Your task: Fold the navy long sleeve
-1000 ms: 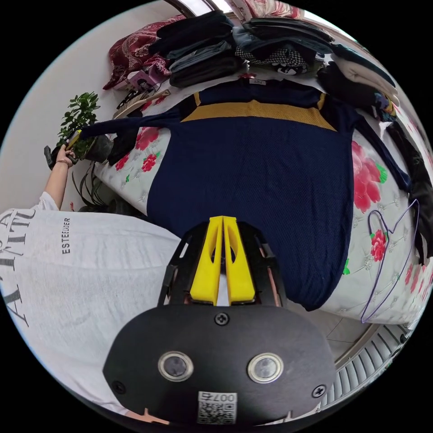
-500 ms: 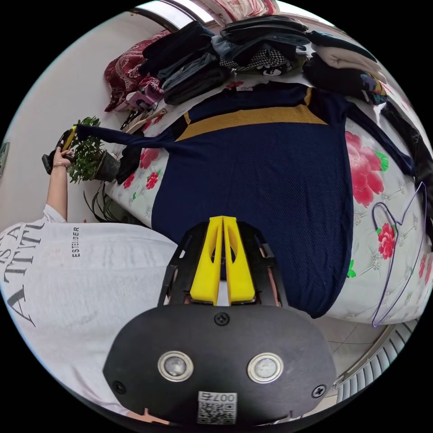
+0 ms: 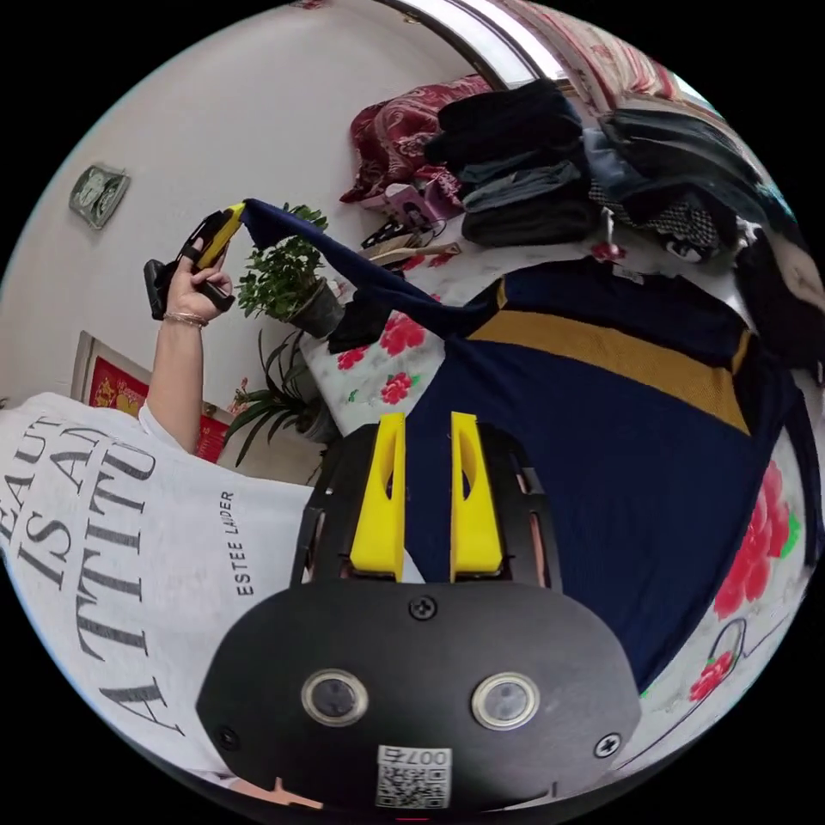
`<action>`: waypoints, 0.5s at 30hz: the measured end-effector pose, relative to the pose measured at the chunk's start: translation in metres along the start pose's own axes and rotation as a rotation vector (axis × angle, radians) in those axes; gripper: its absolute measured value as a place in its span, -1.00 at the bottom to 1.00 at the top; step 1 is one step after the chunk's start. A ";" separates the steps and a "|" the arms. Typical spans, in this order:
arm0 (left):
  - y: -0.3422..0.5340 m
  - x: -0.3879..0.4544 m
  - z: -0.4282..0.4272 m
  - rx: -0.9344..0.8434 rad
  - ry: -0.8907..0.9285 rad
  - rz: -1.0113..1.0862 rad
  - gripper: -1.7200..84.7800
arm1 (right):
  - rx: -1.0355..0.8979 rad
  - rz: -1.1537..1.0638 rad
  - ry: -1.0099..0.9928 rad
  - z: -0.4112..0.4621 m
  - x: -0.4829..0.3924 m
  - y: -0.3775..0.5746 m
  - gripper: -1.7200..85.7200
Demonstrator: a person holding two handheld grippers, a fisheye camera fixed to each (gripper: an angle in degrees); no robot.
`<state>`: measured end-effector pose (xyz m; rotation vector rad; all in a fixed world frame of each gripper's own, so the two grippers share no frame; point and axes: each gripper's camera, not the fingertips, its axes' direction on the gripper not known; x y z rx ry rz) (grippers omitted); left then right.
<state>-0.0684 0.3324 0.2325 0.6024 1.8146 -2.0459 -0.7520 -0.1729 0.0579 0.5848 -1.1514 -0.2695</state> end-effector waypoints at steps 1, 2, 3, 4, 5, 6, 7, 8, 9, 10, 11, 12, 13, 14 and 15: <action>0.003 -0.009 -0.005 0.014 -0.055 -0.039 -0.98 | -0.031 -0.040 -0.017 0.009 -0.005 -0.011 -0.87; 0.006 -0.021 -0.010 0.030 -0.110 -0.077 -0.98 | -0.056 -0.071 -0.031 0.017 -0.010 -0.018 -0.87; 0.007 -0.027 -0.013 0.033 -0.140 -0.083 -0.98 | -0.064 -0.084 -0.038 0.020 -0.012 -0.020 -0.87; 0.009 -0.041 -0.017 0.025 -0.229 -0.099 -0.98 | -0.078 -0.102 -0.053 0.027 -0.015 -0.022 -0.86; 0.012 -0.056 -0.019 -0.003 -0.321 -0.115 -0.98 | -0.095 -0.111 -0.068 0.034 -0.015 -0.020 -0.86; 0.014 -0.063 -0.019 -0.023 -0.359 -0.110 -0.98 | -0.105 -0.111 -0.074 0.037 -0.015 -0.018 -0.85; 0.018 -0.078 -0.016 -0.081 -0.425 -0.098 -0.98 | -0.132 -0.099 -0.080 0.045 -0.011 -0.012 -0.85; 0.025 -0.096 -0.012 -0.154 -0.487 -0.126 -0.98 | -0.163 -0.073 -0.086 0.052 -0.004 -0.004 -0.84; 0.029 -0.106 -0.010 -0.186 -0.511 -0.143 -0.98 | -0.178 -0.056 -0.091 0.055 0.000 0.000 -0.84; 0.038 -0.124 -0.004 -0.251 -0.537 -0.158 -0.97 | -0.205 -0.020 -0.103 0.060 0.007 0.009 -0.84; 0.047 -0.143 0.002 -0.318 -0.546 -0.203 -0.96 | -0.229 0.014 -0.109 0.063 0.015 0.017 -0.83; 0.052 -0.153 0.004 -0.343 -0.550 -0.235 -0.96 | -0.239 0.030 -0.108 0.064 0.019 0.021 -0.82; 0.062 -0.169 0.007 -0.372 -0.552 -0.272 -0.95 | -0.256 0.057 -0.102 0.065 0.025 0.028 -0.82; 0.070 -0.184 0.009 -0.394 -0.555 -0.302 -0.93 | -0.266 0.080 -0.095 0.065 0.030 0.034 -0.81; 0.074 -0.191 0.009 -0.403 -0.564 -0.317 -0.92 | -0.269 0.092 -0.092 0.064 0.033 0.036 -0.81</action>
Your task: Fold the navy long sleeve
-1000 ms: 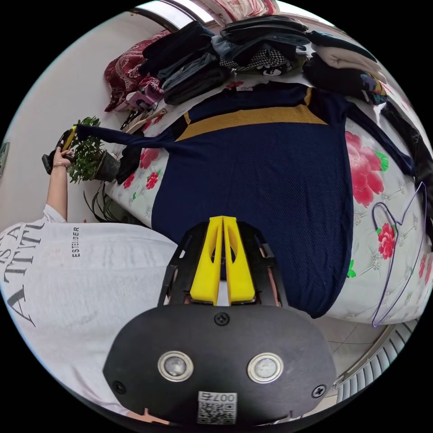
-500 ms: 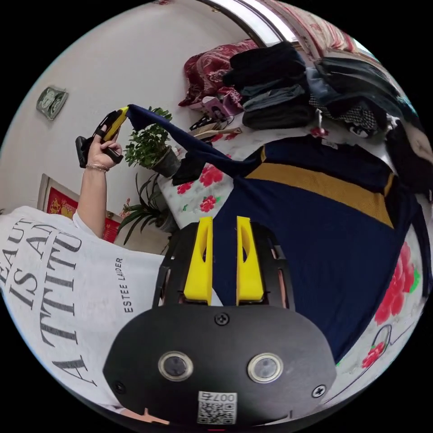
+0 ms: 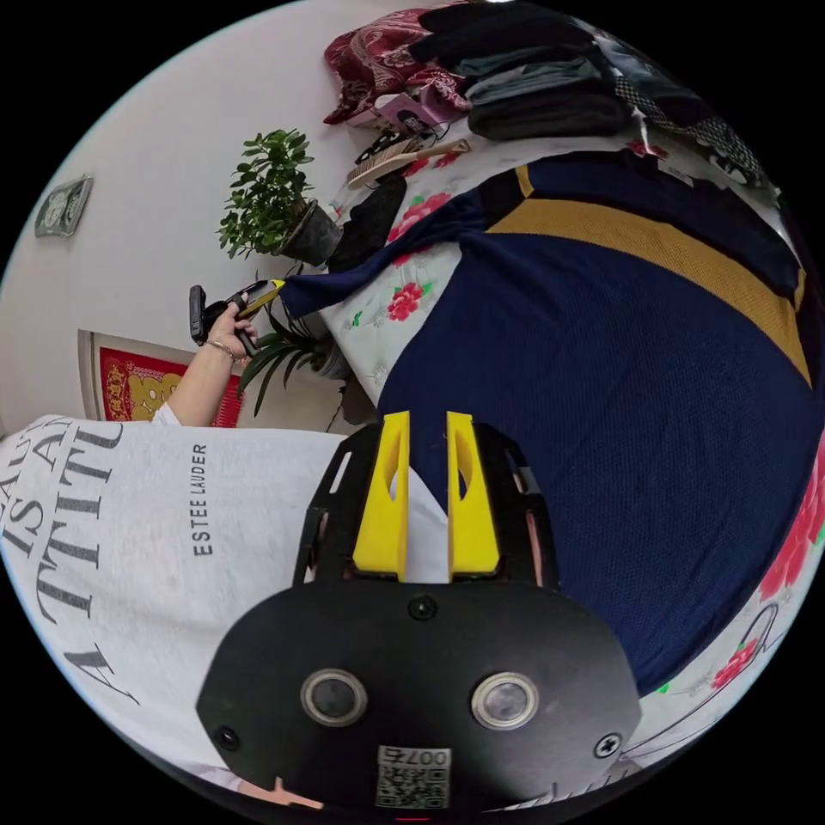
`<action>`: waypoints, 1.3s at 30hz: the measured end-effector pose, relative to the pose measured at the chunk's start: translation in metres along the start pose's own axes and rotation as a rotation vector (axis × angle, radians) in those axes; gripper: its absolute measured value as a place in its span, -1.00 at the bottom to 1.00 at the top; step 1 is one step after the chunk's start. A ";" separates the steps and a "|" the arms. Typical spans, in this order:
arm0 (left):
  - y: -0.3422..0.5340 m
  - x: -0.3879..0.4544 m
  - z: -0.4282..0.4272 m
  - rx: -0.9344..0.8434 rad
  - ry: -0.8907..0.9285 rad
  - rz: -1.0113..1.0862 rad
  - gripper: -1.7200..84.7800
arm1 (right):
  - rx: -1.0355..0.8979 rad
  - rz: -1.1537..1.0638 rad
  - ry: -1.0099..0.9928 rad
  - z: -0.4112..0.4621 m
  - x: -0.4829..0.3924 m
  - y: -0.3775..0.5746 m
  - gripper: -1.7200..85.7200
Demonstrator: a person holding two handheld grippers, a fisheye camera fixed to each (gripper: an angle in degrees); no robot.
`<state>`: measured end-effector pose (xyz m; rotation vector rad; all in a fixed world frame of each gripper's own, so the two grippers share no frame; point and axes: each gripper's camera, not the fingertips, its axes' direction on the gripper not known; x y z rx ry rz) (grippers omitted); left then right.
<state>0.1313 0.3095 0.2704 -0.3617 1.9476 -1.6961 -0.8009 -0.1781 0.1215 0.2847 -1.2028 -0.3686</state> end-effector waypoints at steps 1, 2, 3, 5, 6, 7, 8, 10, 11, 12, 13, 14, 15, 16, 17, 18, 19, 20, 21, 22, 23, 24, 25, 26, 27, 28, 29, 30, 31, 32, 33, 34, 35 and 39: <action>0.001 -0.010 0.007 -0.016 -0.024 -0.010 -0.88 | -0.001 0.019 0.003 -0.001 0.004 0.004 -0.80; 0.001 -0.017 0.011 -0.020 -0.056 -0.003 -0.86 | 0.000 0.035 0.005 -0.001 0.007 0.006 -0.80; 0.001 -0.020 0.012 -0.019 -0.076 0.007 -0.85 | 0.001 0.042 0.005 -0.001 0.008 0.007 -0.79; 0.001 -0.029 0.018 -0.040 -0.147 0.051 -0.82 | 0.000 0.064 -0.007 0.001 0.011 0.007 -0.78; 0.000 -0.031 0.020 -0.052 -0.161 0.062 -0.82 | -0.002 0.066 -0.008 0.002 0.011 0.007 -0.78; 0.001 -0.031 0.024 -0.073 -0.186 0.105 -0.81 | -0.009 0.067 -0.009 0.005 0.010 0.005 -0.78; 0.003 -0.029 0.031 -0.098 -0.218 0.168 -0.81 | -0.017 0.060 -0.005 0.008 0.008 0.003 -0.78; 0.011 -0.020 0.044 -0.140 -0.266 0.281 -0.80 | -0.029 0.049 0.008 0.012 0.004 0.000 -0.78; 0.018 -0.014 0.056 -0.173 -0.285 0.359 -0.79 | -0.037 0.044 0.014 0.014 0.002 -0.002 -0.77; 0.022 -0.011 0.062 -0.188 -0.295 0.393 -0.79 | -0.040 0.043 0.016 0.015 0.001 -0.002 -0.77; 0.028 -0.006 0.075 -0.215 -0.328 0.448 -0.78 | -0.045 0.046 0.019 0.017 -0.001 -0.004 -0.77; 0.030 -0.003 0.088 -0.230 -0.368 0.486 -0.78 | -0.051 0.050 0.019 0.019 -0.002 -0.005 -0.77; 0.030 -0.001 0.094 -0.233 -0.387 0.503 -0.77 | -0.055 0.052 0.020 0.020 -0.002 -0.006 -0.77; 0.027 0.002 0.104 -0.238 -0.422 0.538 -0.77 | -0.060 0.056 0.023 0.021 -0.004 -0.007 -0.77; 0.019 0.005 0.113 -0.238 -0.453 0.568 -0.76 | -0.064 0.060 0.028 0.022 -0.005 -0.009 -0.77; 0.014 0.007 0.117 -0.238 -0.463 0.585 -0.77 | -0.064 0.062 0.031 0.022 -0.006 -0.010 -0.77; 0.003 0.009 0.125 -0.242 -0.481 0.622 -0.77 | -0.061 0.066 0.036 0.021 -0.007 -0.011 -0.77; -0.008 0.011 0.133 -0.267 -0.509 0.666 -0.79 | -0.057 0.072 0.039 0.021 -0.009 -0.012 -0.77; -0.013 0.012 0.136 -0.290 -0.525 0.691 -0.80 | -0.055 0.074 0.040 0.021 -0.010 -0.012 -0.77; -0.023 0.013 0.141 -0.339 -0.534 0.757 -0.83 | -0.050 0.079 0.042 0.019 -0.011 -0.013 -0.77; -0.029 0.013 0.142 -0.379 -0.523 0.835 -0.86 | -0.043 0.083 0.046 0.018 -0.012 -0.013 -0.77; -0.033 0.012 0.142 -0.393 -0.521 0.868 -0.87 | -0.038 0.085 0.047 0.017 -0.013 -0.013 -0.77; -0.041 0.009 0.140 -0.427 -0.497 0.919 -0.89 | -0.030 0.092 0.047 0.014 -0.013 -0.012 -0.77; -0.055 0.005 0.134 -0.479 -0.410 0.932 -0.90 | -0.020 0.101 0.043 0.012 -0.013 -0.012 -0.77; -0.065 0.003 0.127 -0.492 -0.347 0.915 -0.91 | -0.014 0.106 0.042 0.010 -0.013 -0.011 -0.77; -0.091 -0.002 0.106 -0.455 -0.196 0.843 -0.92 | 0.001 0.117 0.041 0.006 -0.013 -0.011 -0.77; -0.120 -0.010 0.080 -0.396 0.016 0.740 -0.92 | 0.017 0.127 0.036 0.002 -0.013 -0.010 -0.77; -0.136 -0.017 0.065 -0.356 0.130 0.678 -0.92 | 0.025 0.132 0.033 0.000 -0.013 -0.009 -0.77; -0.166 -0.035 0.034 -0.232 0.344 0.541 -0.93 | 0.040 0.141 0.025 -0.003 -0.014 -0.009 -0.77; -0.191 -0.058 0.005 -0.083 0.531 0.392 -0.93 | 0.053 0.148 0.017 -0.007 -0.014 -0.008 -0.77; -0.202 -0.071 -0.007 -0.012 0.615 0.325 -0.94 | 0.059 0.150 0.013 -0.009 -0.014 -0.008 -0.77; -0.220 -0.095 -0.025 0.103 0.735 0.201 -0.94 | 0.067 0.152 0.006 -0.012 -0.016 -0.007 -0.77; -0.235 -0.114 -0.034 0.170 0.770 0.096 -0.95 | 0.074 0.152 0.004 -0.015 -0.017 -0.007 -0.77; -0.265 -0.132 -0.033 0.203 0.734 -0.037 -0.95 | 0.090 0.152 0.004 -0.022 -0.022 -0.003 -0.76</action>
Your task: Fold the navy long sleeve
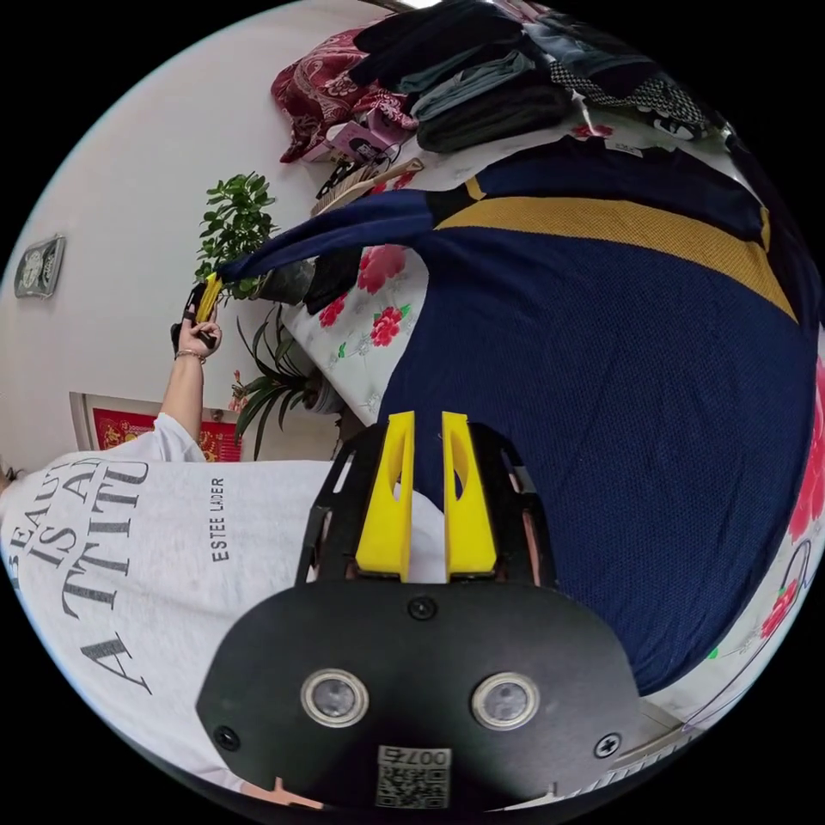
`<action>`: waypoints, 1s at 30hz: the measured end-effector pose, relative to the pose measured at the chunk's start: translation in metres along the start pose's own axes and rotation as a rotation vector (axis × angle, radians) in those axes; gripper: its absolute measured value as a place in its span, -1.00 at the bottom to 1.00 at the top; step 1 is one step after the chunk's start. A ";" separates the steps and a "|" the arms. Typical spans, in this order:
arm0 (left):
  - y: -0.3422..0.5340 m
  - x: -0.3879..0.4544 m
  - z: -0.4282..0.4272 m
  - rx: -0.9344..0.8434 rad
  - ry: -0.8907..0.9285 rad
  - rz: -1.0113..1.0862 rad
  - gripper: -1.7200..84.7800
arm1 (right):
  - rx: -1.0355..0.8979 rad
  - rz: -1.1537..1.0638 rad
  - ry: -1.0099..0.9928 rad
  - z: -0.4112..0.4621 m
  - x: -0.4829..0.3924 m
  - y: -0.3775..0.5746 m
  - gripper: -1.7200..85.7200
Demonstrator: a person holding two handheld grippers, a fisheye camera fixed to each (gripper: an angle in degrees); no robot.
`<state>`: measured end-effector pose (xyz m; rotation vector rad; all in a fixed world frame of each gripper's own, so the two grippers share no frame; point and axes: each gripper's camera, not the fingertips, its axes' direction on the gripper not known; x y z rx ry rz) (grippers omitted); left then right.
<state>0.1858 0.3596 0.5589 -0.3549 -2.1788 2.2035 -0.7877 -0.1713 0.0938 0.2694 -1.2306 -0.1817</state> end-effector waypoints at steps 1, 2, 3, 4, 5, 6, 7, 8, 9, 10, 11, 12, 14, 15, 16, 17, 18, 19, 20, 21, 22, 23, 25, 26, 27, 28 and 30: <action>-0.003 -0.003 0.007 -0.005 0.005 -0.004 -0.95 | 0.008 0.004 -0.004 -0.003 -0.001 0.002 -0.76; -0.003 -0.007 0.015 -0.017 0.010 -0.024 -0.95 | 0.014 0.010 -0.008 -0.006 -0.002 0.004 -0.76; -0.002 -0.009 0.020 -0.023 0.008 -0.038 -0.95 | 0.016 0.013 -0.009 -0.007 -0.002 0.005 -0.76; 0.001 -0.012 0.027 -0.029 0.002 -0.065 -0.95 | 0.023 0.019 -0.009 -0.010 -0.003 0.008 -0.76; 0.006 -0.015 0.034 -0.028 -0.003 -0.089 -0.95 | 0.032 0.025 -0.010 -0.015 -0.004 0.010 -0.76; 0.008 -0.014 0.037 -0.026 -0.005 -0.095 -0.95 | 0.037 0.029 -0.011 -0.017 -0.004 0.011 -0.76; 0.013 -0.011 0.042 -0.018 -0.003 -0.095 -0.95 | 0.051 0.036 -0.013 -0.022 -0.005 0.013 -0.76; 0.017 -0.001 0.047 -0.011 0.011 -0.072 -0.95 | 0.068 0.042 -0.014 -0.028 -0.006 0.015 -0.76; 0.019 0.006 0.050 -0.012 0.026 -0.055 -0.95 | 0.077 0.045 -0.014 -0.031 -0.007 0.017 -0.76; 0.024 0.027 0.057 -0.023 0.076 -0.007 -0.94 | 0.095 0.051 -0.012 -0.038 -0.008 0.019 -0.76; 0.033 0.056 0.065 -0.038 0.151 0.068 -0.94 | 0.116 0.057 -0.007 -0.045 -0.009 0.021 -0.76; 0.039 0.073 0.071 -0.052 0.194 0.112 -0.93 | 0.128 0.060 -0.004 -0.049 -0.009 0.023 -0.76; 0.080 0.156 0.098 -0.173 0.381 0.332 -0.92 | 0.186 0.084 0.008 -0.068 -0.008 0.029 -0.76; 0.095 0.177 0.106 -0.213 0.426 0.396 -0.91 | 0.205 0.092 0.010 -0.073 -0.007 0.032 -0.76; 0.132 0.214 0.124 -0.297 0.506 0.511 -0.89 | 0.244 0.112 0.013 -0.084 -0.004 0.037 -0.77; 0.175 0.241 0.144 -0.396 0.566 0.595 -0.86 | 0.279 0.137 0.016 -0.094 0.000 0.042 -0.77; 0.197 0.250 0.156 -0.459 0.583 0.622 -0.85 | 0.295 0.152 0.016 -0.098 0.003 0.046 -0.77; 0.243 0.259 0.183 -0.609 0.581 0.654 -0.80 | 0.325 0.183 0.016 -0.107 0.008 0.053 -0.77; 0.289 0.259 0.208 -0.785 0.532 0.689 -0.77 | 0.352 0.216 0.015 -0.115 0.014 0.061 -0.77; 0.310 0.255 0.219 -0.868 0.501 0.703 -0.76 | 0.364 0.233 0.015 -0.119 0.016 0.065 -0.77; 0.345 0.239 0.234 -0.980 0.435 0.690 -0.75 | 0.388 0.264 0.016 -0.126 0.021 0.075 -0.77; 0.373 0.220 0.239 -1.044 0.374 0.691 -0.75 | 0.405 0.292 0.018 -0.131 0.025 0.084 -0.78; 0.401 0.194 0.244 -1.123 0.231 0.712 -0.75 | 0.413 0.328 0.031 -0.136 0.029 0.097 -0.78; 0.412 0.179 0.246 -1.154 0.122 0.733 -0.76 | 0.410 0.345 0.045 -0.137 0.030 0.104 -0.78; 0.415 0.172 0.246 -1.158 0.070 0.748 -0.76 | 0.406 0.350 0.054 -0.138 0.030 0.106 -0.78; 0.419 0.161 0.249 -1.152 -0.042 0.789 -0.76 | 0.399 0.354 0.076 -0.138 0.029 0.109 -0.78; 0.417 0.147 0.257 -1.131 -0.183 0.821 -0.77 | 0.379 0.346 0.123 -0.138 0.023 0.107 -0.79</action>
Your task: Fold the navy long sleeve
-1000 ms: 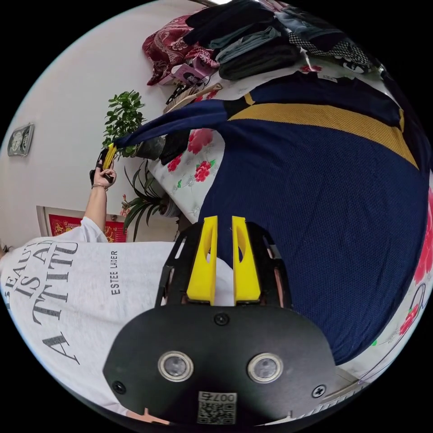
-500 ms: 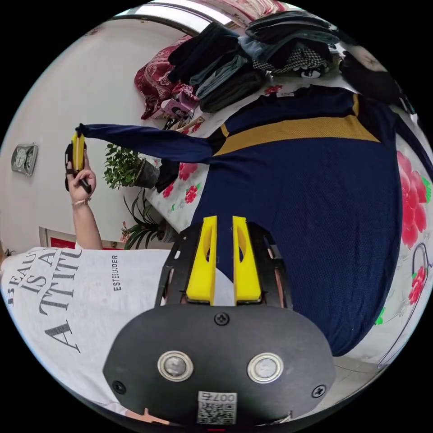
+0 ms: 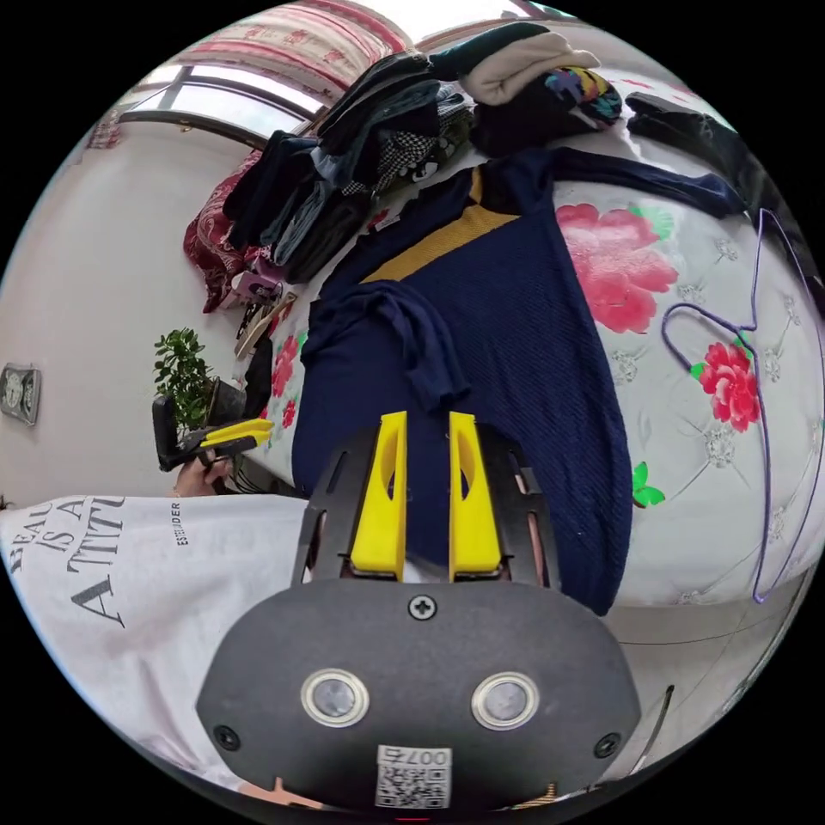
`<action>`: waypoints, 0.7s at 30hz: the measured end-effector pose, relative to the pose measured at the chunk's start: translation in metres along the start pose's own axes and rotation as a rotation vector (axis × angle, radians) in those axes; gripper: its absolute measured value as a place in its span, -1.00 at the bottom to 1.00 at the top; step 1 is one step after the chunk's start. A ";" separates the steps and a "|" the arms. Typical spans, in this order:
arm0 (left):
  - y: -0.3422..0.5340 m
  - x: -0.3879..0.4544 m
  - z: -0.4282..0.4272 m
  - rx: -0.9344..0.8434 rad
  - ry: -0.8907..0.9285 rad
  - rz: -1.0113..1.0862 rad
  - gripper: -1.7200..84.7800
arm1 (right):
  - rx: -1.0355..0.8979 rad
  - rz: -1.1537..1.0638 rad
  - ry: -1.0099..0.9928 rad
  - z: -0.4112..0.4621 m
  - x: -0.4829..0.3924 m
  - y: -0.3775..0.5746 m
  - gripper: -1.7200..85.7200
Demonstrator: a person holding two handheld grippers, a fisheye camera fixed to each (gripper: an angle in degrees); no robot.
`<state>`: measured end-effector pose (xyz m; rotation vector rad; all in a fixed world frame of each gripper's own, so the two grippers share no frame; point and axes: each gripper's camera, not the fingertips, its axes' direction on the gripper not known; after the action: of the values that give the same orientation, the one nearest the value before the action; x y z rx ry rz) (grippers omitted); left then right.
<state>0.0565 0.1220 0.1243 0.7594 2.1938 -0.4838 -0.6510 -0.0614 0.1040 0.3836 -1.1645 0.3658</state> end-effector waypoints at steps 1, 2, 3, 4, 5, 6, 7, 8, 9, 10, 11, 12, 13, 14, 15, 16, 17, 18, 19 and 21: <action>-0.005 -0.009 0.004 -0.005 -0.062 -0.026 -0.77 | -0.009 -0.028 0.027 0.002 -0.009 -0.003 -0.79; -0.013 -0.017 0.006 0.007 -0.114 -0.051 -0.77 | -0.019 -0.076 0.053 0.005 -0.022 -0.009 -0.79; -0.018 -0.021 0.007 0.017 -0.138 -0.056 -0.77 | -0.026 -0.106 0.069 0.007 -0.030 -0.013 -0.79; -0.029 -0.027 0.011 0.025 -0.193 -0.060 -0.77 | -0.041 -0.168 0.099 0.014 -0.047 -0.021 -0.79; -0.042 -0.034 0.017 0.016 -0.240 -0.067 -0.76 | -0.056 -0.231 0.127 0.024 -0.064 -0.029 -0.79; -0.049 -0.037 0.021 0.010 -0.260 -0.067 -0.76 | -0.067 -0.258 0.146 0.030 -0.072 -0.032 -0.79; -0.063 -0.043 0.030 -0.003 -0.290 -0.071 -0.76 | -0.102 -0.306 0.196 0.046 -0.086 -0.039 -0.79; -0.077 -0.050 0.039 -0.016 -0.303 -0.085 -0.76 | -0.148 -0.346 0.254 0.063 -0.097 -0.044 -0.79; -0.083 -0.053 0.044 -0.021 -0.311 -0.094 -0.76 | -0.174 -0.360 0.283 0.072 -0.100 -0.046 -0.80; -0.094 -0.061 0.054 -0.032 -0.329 -0.117 -0.77 | -0.235 -0.377 0.336 0.089 -0.104 -0.048 -0.82; -0.105 -0.066 0.064 -0.049 -0.347 -0.125 -0.77 | -0.291 -0.385 0.373 0.101 -0.106 -0.050 -0.85; -0.109 -0.068 0.069 -0.060 -0.360 -0.124 -0.78 | -0.273 -0.397 0.392 0.101 -0.109 -0.050 -0.87; -0.117 -0.072 0.080 -0.090 -0.387 -0.124 -0.79 | -0.259 -0.423 0.457 0.098 -0.115 -0.050 -0.90; -0.123 -0.076 0.091 -0.126 -0.415 -0.128 -0.84 | -0.297 -0.464 0.478 0.095 -0.120 -0.052 -0.93; -0.126 -0.079 0.096 -0.145 -0.428 -0.133 -0.87 | -0.306 -0.483 0.486 0.091 -0.122 -0.054 -0.93; -0.128 -0.084 0.106 -0.184 -0.467 -0.148 -0.92 | -0.272 -0.515 0.543 0.076 -0.127 -0.059 -0.95; -0.129 -0.088 0.114 -0.221 -0.502 -0.147 -0.95 | -0.211 -0.542 0.618 0.055 -0.133 -0.065 -0.95; -0.129 -0.089 0.117 -0.235 -0.503 -0.138 -0.96 | -0.181 -0.554 0.649 0.042 -0.136 -0.070 -0.96; -0.128 -0.089 0.118 -0.224 -0.497 -0.109 -0.97 | -0.106 -0.576 0.688 0.012 -0.145 -0.078 -0.96; -0.126 -0.089 0.120 -0.221 -0.514 -0.084 -0.98 | 0.003 -0.607 0.690 -0.035 -0.160 -0.085 -0.96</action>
<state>0.0859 -0.0711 0.1272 0.3720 1.7623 -0.4143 -0.6388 -0.1324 -0.0659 0.5366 -0.3398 -0.0444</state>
